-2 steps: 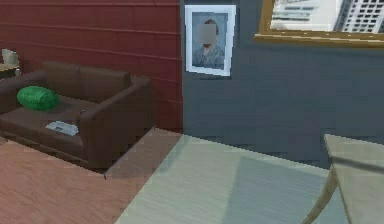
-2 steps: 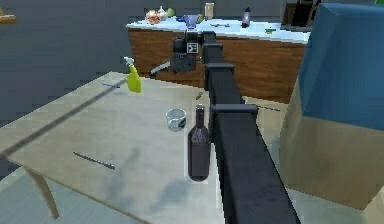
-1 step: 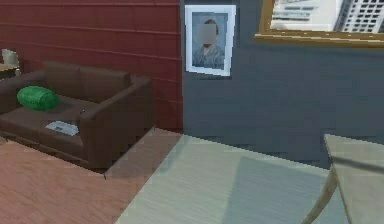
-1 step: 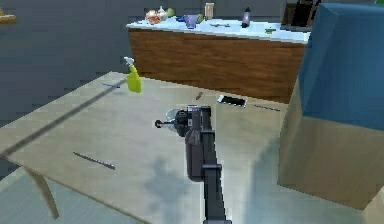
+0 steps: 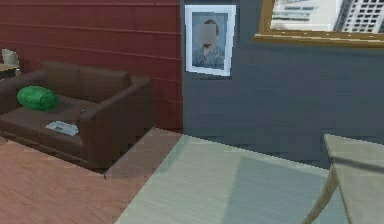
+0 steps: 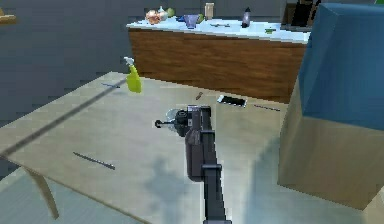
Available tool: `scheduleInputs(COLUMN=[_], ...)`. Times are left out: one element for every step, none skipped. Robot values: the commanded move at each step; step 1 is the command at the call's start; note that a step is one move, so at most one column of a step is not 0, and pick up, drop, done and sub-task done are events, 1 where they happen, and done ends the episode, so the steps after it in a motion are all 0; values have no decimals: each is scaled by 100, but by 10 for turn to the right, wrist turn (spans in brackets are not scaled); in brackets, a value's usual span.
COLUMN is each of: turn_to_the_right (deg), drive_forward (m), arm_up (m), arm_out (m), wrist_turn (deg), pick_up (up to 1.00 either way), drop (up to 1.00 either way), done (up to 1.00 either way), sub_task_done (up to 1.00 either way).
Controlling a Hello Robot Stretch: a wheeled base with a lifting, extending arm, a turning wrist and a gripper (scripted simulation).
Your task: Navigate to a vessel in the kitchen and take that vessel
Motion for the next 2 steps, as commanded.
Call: scheduleInputs(turn_to_the_right=[0,0], drive_forward=[0,0], arm_up=[10,0], arm_out=[0,0], wrist_turn=[0,0], pick_up=[0,0], drop=[0,0], done=[0,100], sub_task_done=[0,0])
